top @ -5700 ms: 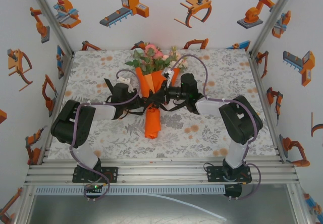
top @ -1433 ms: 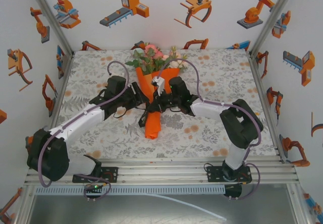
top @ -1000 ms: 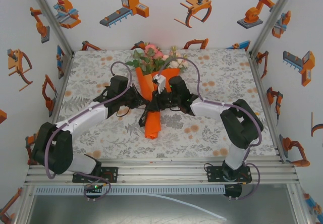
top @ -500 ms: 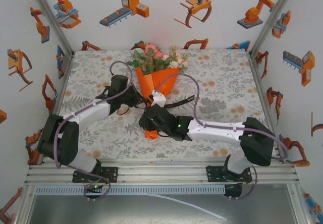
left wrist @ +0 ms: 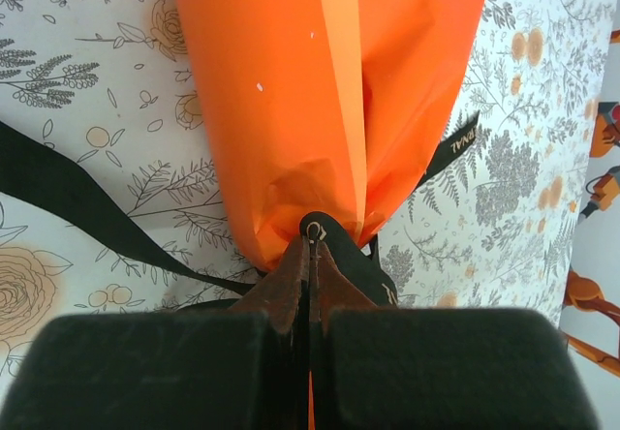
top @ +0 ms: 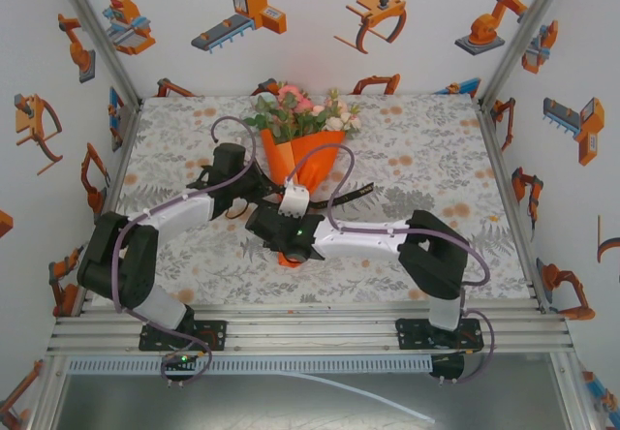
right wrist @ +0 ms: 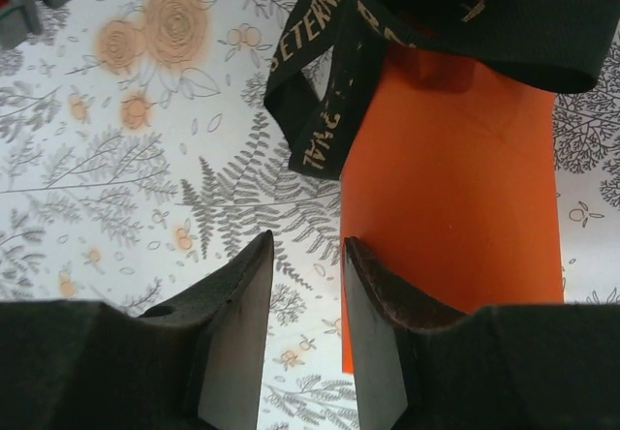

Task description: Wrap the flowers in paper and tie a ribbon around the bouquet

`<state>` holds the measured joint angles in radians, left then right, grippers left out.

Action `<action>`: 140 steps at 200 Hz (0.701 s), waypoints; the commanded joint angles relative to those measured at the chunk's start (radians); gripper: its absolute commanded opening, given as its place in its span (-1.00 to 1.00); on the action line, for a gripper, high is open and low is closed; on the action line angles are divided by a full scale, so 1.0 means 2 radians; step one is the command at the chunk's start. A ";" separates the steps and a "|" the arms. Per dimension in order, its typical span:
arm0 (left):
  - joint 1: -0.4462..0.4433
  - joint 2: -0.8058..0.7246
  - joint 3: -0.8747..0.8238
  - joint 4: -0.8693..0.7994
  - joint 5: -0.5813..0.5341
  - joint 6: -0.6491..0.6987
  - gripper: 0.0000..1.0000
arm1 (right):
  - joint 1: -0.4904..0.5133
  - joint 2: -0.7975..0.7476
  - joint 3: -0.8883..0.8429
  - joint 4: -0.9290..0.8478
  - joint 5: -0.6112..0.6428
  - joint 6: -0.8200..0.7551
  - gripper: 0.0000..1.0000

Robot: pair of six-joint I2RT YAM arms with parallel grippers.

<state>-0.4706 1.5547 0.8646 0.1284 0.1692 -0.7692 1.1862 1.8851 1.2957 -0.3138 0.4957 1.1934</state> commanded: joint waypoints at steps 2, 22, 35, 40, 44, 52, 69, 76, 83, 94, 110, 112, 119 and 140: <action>0.002 0.001 -0.009 0.020 0.008 0.007 -1.00 | -0.008 0.019 0.020 0.028 0.017 0.005 -0.27; 0.002 -0.002 -0.013 0.020 0.007 0.007 -1.00 | -0.008 0.034 0.034 0.027 0.030 0.019 -0.27; 0.003 -0.003 -0.014 0.020 0.005 0.007 -1.00 | -0.009 0.044 0.042 0.013 0.039 0.038 -0.27; 0.003 -0.003 -0.015 0.021 0.006 0.007 -1.00 | -0.010 0.048 0.046 0.002 0.042 0.053 -0.26; 0.003 -0.004 -0.015 0.022 0.007 0.007 -1.00 | -0.010 0.050 0.048 -0.005 0.044 0.060 -0.25; 0.003 -0.004 -0.015 0.022 0.008 0.006 -1.00 | -0.011 0.054 0.050 -0.012 0.049 0.067 -0.21; 0.003 -0.004 -0.016 0.025 0.009 0.005 -1.00 | -0.013 0.060 0.048 -0.013 0.058 0.073 -0.15; 0.003 -0.005 -0.016 0.025 0.009 0.005 -1.00 | -0.014 0.062 0.048 -0.010 0.061 0.073 -0.13; 0.004 -0.006 -0.017 0.026 0.008 0.005 -1.00 | -0.015 0.064 0.048 -0.009 0.067 0.071 -0.12; 0.004 -0.006 -0.017 0.026 0.007 0.005 -1.00 | -0.016 0.069 0.049 -0.007 0.076 0.070 -0.11; 0.003 -0.006 -0.017 0.026 0.010 0.004 -1.00 | -0.018 0.078 0.050 -0.003 0.079 0.068 -0.12; 0.004 -0.006 -0.017 0.026 0.009 0.004 -1.00 | -0.018 0.078 0.050 -0.003 0.080 0.068 -0.13; 0.003 -0.006 -0.017 0.028 0.011 0.004 -1.00 | -0.018 0.081 0.050 -0.003 0.083 0.068 -0.14; 0.003 -0.008 -0.018 0.028 0.010 0.004 -1.00 | -0.020 0.094 0.052 -0.011 0.088 0.077 -0.17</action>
<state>-0.4702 1.5547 0.8413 0.1646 0.1772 -0.7692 1.1538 2.0365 1.3762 -0.3023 0.5999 1.3102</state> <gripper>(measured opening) 0.008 0.421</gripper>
